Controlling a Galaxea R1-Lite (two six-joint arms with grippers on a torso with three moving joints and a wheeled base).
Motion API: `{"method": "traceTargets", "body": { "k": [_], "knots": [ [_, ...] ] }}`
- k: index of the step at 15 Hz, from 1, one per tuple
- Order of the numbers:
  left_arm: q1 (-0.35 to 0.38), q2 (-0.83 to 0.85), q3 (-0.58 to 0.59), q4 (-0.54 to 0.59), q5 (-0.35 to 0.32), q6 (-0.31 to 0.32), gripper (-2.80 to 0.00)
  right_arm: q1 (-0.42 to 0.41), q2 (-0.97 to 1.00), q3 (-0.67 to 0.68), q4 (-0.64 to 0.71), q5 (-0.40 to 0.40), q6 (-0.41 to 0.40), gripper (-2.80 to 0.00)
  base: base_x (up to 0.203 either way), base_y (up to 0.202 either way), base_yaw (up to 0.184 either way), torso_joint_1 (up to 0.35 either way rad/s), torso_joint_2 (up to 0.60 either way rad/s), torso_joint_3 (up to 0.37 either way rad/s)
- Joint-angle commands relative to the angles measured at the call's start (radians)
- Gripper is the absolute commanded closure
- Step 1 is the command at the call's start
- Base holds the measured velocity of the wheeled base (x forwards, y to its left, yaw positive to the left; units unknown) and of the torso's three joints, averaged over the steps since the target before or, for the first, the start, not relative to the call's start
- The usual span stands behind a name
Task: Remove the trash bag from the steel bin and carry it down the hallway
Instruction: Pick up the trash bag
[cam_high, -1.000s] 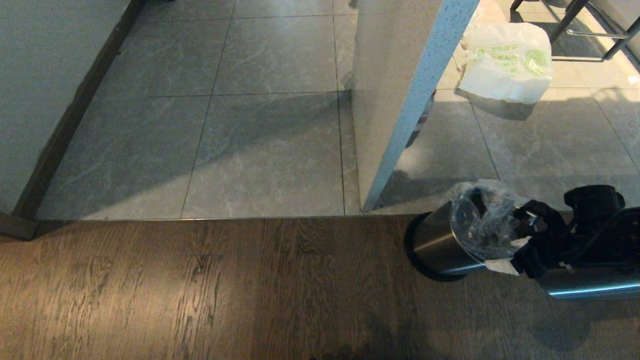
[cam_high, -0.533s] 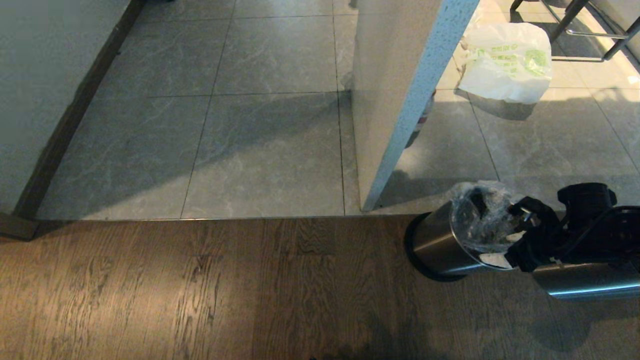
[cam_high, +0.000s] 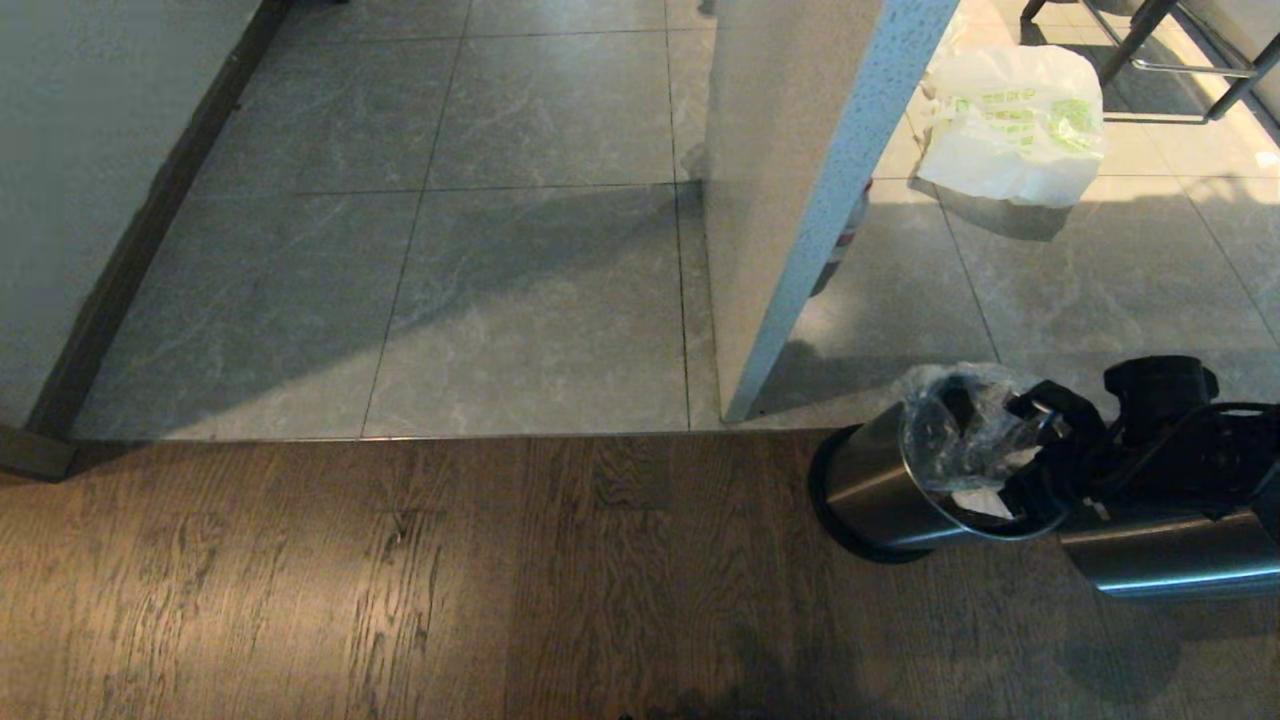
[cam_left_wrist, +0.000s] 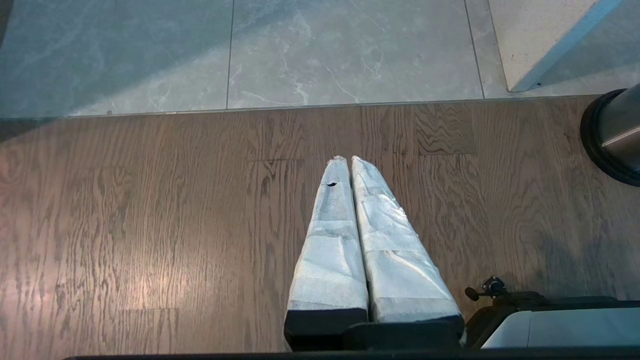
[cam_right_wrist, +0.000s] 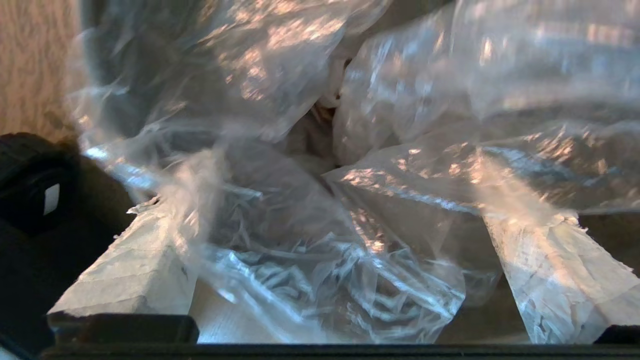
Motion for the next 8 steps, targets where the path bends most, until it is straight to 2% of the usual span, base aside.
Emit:
{"method": "traceTargets", "body": {
  "k": [1, 8],
  "knots": [
    [0.0, 0.0, 0.0, 0.0, 0.0, 0.0, 0.0, 0.001, 0.024, -0.012, -0.002, 0.002, -0.002, -2.8, 0.0, 0.0, 0.0, 0.0, 0.0, 0.0],
    [0.0, 0.0, 0.0, 0.0, 0.0, 0.0, 0.0, 0.002, 0.082, -0.059, -0.006, 0.006, 0.028, -2.8, 0.0, 0.0, 0.0, 0.0, 0.0, 0.0]
  ]
}}
